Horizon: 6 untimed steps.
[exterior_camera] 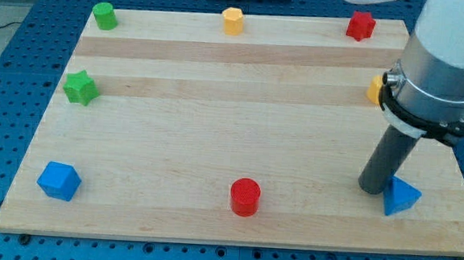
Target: Move the blue triangle slightly to the top left side
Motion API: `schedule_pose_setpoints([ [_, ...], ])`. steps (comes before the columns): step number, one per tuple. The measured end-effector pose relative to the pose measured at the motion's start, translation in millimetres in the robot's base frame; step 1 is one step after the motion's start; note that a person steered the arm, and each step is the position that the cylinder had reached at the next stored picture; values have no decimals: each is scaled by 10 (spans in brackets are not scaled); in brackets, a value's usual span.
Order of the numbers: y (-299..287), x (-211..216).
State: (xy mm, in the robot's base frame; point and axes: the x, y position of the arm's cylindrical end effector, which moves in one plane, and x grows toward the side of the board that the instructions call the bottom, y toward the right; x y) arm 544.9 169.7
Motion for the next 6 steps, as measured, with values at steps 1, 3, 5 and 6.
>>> schedule_pose_setpoints([
  [1, 84, -310],
  [3, 909, -116],
  [5, 796, 627],
  [6, 283, 446],
])
